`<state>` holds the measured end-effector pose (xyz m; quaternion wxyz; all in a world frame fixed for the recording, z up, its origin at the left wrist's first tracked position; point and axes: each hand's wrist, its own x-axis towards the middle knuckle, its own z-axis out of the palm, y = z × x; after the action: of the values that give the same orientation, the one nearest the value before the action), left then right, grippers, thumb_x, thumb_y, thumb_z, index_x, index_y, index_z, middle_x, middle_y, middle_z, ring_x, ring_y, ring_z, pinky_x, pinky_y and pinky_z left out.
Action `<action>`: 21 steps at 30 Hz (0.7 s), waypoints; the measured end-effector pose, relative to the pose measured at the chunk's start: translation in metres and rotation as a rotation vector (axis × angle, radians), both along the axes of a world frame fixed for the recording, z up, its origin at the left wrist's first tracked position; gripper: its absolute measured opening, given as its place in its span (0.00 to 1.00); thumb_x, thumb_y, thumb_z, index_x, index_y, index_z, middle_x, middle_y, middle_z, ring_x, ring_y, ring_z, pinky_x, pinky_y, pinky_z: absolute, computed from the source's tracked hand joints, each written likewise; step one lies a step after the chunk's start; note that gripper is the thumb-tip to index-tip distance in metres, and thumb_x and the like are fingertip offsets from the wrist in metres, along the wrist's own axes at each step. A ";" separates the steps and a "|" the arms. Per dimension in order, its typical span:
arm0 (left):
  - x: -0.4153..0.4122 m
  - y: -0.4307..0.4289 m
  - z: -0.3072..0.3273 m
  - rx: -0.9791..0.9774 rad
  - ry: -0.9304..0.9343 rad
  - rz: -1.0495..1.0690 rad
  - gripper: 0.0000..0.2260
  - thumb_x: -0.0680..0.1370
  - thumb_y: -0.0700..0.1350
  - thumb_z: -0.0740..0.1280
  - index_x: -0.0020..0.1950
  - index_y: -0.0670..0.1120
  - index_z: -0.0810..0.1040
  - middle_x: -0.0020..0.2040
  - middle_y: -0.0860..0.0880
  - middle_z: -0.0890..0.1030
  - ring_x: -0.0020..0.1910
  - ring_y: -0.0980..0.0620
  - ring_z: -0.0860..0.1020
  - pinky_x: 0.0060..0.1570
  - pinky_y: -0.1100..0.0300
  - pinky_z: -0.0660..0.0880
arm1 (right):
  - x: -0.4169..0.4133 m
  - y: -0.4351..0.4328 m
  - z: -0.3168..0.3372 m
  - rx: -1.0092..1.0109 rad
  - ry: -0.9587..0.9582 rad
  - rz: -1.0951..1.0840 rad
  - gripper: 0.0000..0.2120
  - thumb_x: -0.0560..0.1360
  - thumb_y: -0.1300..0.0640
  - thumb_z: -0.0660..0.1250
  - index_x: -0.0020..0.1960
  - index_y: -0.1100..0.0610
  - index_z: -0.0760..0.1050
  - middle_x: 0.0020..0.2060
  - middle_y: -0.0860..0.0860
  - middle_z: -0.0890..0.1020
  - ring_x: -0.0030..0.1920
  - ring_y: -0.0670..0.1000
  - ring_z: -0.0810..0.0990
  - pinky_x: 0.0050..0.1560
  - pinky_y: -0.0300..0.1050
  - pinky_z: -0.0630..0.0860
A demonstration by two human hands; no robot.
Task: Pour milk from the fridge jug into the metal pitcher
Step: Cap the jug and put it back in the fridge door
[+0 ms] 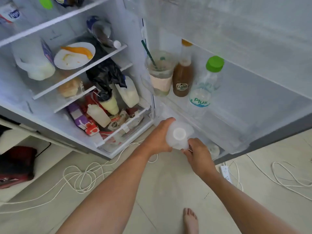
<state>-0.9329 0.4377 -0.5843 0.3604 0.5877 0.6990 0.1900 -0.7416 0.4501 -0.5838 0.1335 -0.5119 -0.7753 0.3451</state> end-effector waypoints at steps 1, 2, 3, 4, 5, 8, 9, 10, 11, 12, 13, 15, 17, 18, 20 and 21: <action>0.003 0.006 -0.007 0.004 -0.003 -0.018 0.48 0.64 0.38 0.80 0.78 0.51 0.57 0.71 0.47 0.66 0.67 0.49 0.69 0.61 0.60 0.68 | 0.004 0.004 -0.008 0.010 0.000 -0.010 0.14 0.77 0.60 0.69 0.40 0.56 0.64 0.38 0.51 0.69 0.36 0.52 0.67 0.36 0.43 0.61; 0.005 0.012 -0.012 0.005 -0.006 -0.035 0.49 0.64 0.38 0.80 0.78 0.51 0.57 0.72 0.47 0.66 0.68 0.49 0.69 0.62 0.59 0.69 | 0.007 0.007 -0.015 0.019 0.001 -0.017 0.14 0.77 0.60 0.69 0.40 0.56 0.64 0.38 0.51 0.69 0.36 0.52 0.67 0.37 0.43 0.62; 0.008 0.018 -0.018 0.007 -0.008 -0.052 0.49 0.63 0.38 0.80 0.78 0.51 0.57 0.72 0.47 0.66 0.68 0.49 0.69 0.63 0.57 0.70 | 0.010 0.009 -0.022 0.028 0.002 -0.026 0.14 0.77 0.60 0.69 0.40 0.55 0.63 0.38 0.50 0.69 0.36 0.52 0.67 0.37 0.43 0.63; 0.012 0.025 -0.025 0.010 -0.003 -0.069 0.49 0.63 0.39 0.80 0.78 0.52 0.57 0.72 0.48 0.66 0.68 0.48 0.69 0.64 0.55 0.71 | 0.013 0.013 -0.030 0.041 0.003 -0.035 0.15 0.77 0.61 0.69 0.40 0.55 0.63 0.39 0.50 0.69 0.36 0.51 0.67 0.37 0.43 0.63; 0.014 0.031 -0.030 0.017 0.000 -0.080 0.49 0.63 0.39 0.80 0.77 0.53 0.57 0.72 0.48 0.67 0.68 0.48 0.70 0.64 0.53 0.72 | 0.015 0.016 -0.035 0.061 0.010 -0.045 0.15 0.77 0.61 0.69 0.41 0.55 0.63 0.39 0.50 0.69 0.36 0.51 0.67 0.38 0.42 0.63; 0.021 0.052 -0.042 0.043 0.019 -0.119 0.47 0.63 0.39 0.77 0.76 0.55 0.57 0.71 0.49 0.67 0.67 0.47 0.71 0.64 0.49 0.74 | 0.020 0.027 -0.048 0.099 0.033 -0.078 0.15 0.77 0.62 0.69 0.41 0.55 0.63 0.39 0.50 0.69 0.35 0.51 0.66 0.37 0.42 0.62; 0.023 0.058 -0.045 0.045 0.030 -0.135 0.46 0.64 0.39 0.77 0.76 0.55 0.58 0.71 0.49 0.67 0.67 0.47 0.72 0.63 0.48 0.74 | 0.021 0.031 -0.052 0.100 0.036 -0.086 0.15 0.76 0.62 0.69 0.41 0.55 0.63 0.39 0.50 0.69 0.35 0.51 0.66 0.37 0.42 0.62; 0.025 0.063 -0.048 0.046 0.042 -0.147 0.45 0.64 0.38 0.76 0.75 0.55 0.58 0.70 0.50 0.68 0.66 0.46 0.72 0.62 0.47 0.75 | 0.023 0.034 -0.056 0.103 0.036 -0.093 0.15 0.76 0.62 0.69 0.40 0.56 0.63 0.38 0.50 0.69 0.35 0.51 0.66 0.37 0.43 0.62; 0.027 0.068 -0.050 0.047 0.046 -0.155 0.44 0.65 0.38 0.76 0.75 0.55 0.58 0.70 0.50 0.68 0.66 0.46 0.73 0.62 0.47 0.75 | 0.025 0.037 -0.061 0.105 0.034 -0.099 0.15 0.76 0.62 0.70 0.40 0.56 0.63 0.38 0.49 0.69 0.35 0.51 0.66 0.36 0.43 0.62; 0.029 0.072 -0.053 0.045 0.046 -0.158 0.44 0.65 0.38 0.75 0.75 0.55 0.58 0.71 0.50 0.68 0.66 0.46 0.73 0.62 0.48 0.75 | 0.027 0.041 -0.064 0.103 0.031 -0.104 0.15 0.76 0.62 0.70 0.40 0.56 0.63 0.38 0.49 0.68 0.35 0.52 0.66 0.36 0.43 0.61; 0.031 0.076 -0.056 0.039 0.043 -0.161 0.44 0.66 0.37 0.76 0.76 0.54 0.58 0.71 0.49 0.68 0.66 0.46 0.73 0.63 0.50 0.74 | 0.030 0.045 -0.068 0.099 0.026 -0.105 0.15 0.76 0.62 0.70 0.40 0.56 0.63 0.37 0.50 0.69 0.35 0.52 0.66 0.36 0.43 0.61; 0.036 0.085 -0.060 0.016 0.038 -0.173 0.43 0.66 0.36 0.76 0.77 0.50 0.59 0.71 0.47 0.68 0.66 0.46 0.72 0.62 0.54 0.72 | 0.034 0.055 -0.077 0.078 0.002 -0.107 0.14 0.76 0.61 0.70 0.40 0.58 0.65 0.37 0.52 0.71 0.35 0.54 0.68 0.35 0.44 0.62; 0.040 0.095 -0.062 -0.013 0.054 -0.188 0.42 0.67 0.36 0.77 0.76 0.48 0.61 0.70 0.45 0.70 0.66 0.45 0.72 0.59 0.55 0.72 | 0.037 0.066 -0.083 0.031 -0.021 -0.117 0.13 0.76 0.59 0.70 0.40 0.61 0.67 0.36 0.55 0.73 0.35 0.57 0.71 0.34 0.49 0.68; 0.044 0.102 -0.065 -0.030 0.070 -0.197 0.41 0.67 0.36 0.77 0.76 0.47 0.61 0.69 0.45 0.71 0.65 0.45 0.73 0.57 0.56 0.72 | 0.039 0.073 -0.088 0.009 -0.032 -0.126 0.13 0.76 0.59 0.70 0.40 0.61 0.67 0.36 0.56 0.75 0.36 0.58 0.73 0.36 0.51 0.71; 0.049 0.114 -0.067 -0.063 0.098 -0.216 0.40 0.67 0.36 0.76 0.75 0.47 0.62 0.68 0.46 0.72 0.63 0.45 0.74 0.53 0.58 0.70 | 0.042 0.084 -0.094 -0.023 -0.045 -0.146 0.13 0.76 0.58 0.71 0.41 0.61 0.68 0.37 0.58 0.77 0.38 0.60 0.76 0.38 0.52 0.74; 0.051 0.121 -0.068 -0.082 0.103 -0.223 0.39 0.67 0.36 0.76 0.75 0.47 0.63 0.68 0.46 0.73 0.63 0.46 0.74 0.52 0.58 0.71 | 0.044 0.091 -0.097 -0.038 -0.056 -0.156 0.13 0.76 0.57 0.71 0.41 0.61 0.68 0.38 0.58 0.78 0.38 0.60 0.77 0.39 0.52 0.75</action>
<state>-0.8819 0.5584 -0.6527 0.3667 0.6554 0.6542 0.0894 -0.6981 0.5410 -0.6804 0.1283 -0.5825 -0.7299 0.3339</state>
